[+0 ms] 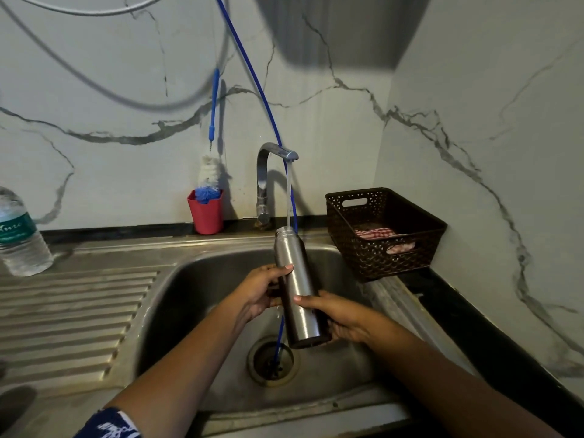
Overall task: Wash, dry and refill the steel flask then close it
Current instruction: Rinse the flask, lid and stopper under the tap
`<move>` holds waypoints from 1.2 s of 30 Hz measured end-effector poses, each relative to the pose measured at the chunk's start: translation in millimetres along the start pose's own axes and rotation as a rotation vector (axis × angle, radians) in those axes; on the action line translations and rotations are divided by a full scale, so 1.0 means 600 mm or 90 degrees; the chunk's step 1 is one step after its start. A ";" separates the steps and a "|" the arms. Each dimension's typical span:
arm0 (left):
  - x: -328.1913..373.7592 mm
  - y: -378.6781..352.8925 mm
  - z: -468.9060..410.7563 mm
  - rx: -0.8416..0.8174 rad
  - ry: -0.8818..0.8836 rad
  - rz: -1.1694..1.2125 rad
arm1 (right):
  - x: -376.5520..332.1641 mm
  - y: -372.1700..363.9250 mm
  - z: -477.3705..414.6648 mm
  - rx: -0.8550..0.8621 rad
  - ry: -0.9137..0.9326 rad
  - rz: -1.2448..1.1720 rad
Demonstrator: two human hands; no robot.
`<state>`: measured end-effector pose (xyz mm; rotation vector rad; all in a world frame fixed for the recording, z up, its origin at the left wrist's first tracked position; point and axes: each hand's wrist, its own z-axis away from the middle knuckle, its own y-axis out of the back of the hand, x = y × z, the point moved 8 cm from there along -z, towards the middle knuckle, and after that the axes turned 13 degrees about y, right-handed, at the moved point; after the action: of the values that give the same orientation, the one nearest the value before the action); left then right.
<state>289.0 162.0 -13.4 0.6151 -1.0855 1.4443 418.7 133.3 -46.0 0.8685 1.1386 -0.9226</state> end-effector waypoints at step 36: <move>0.062 0.199 0.124 0.556 -0.105 -0.961 | -0.115 0.008 -0.075 0.238 0.153 0.345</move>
<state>151.7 125.8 18.5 1.6883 0.1628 0.3906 396.4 186.9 12.9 1.5368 0.8663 -0.5925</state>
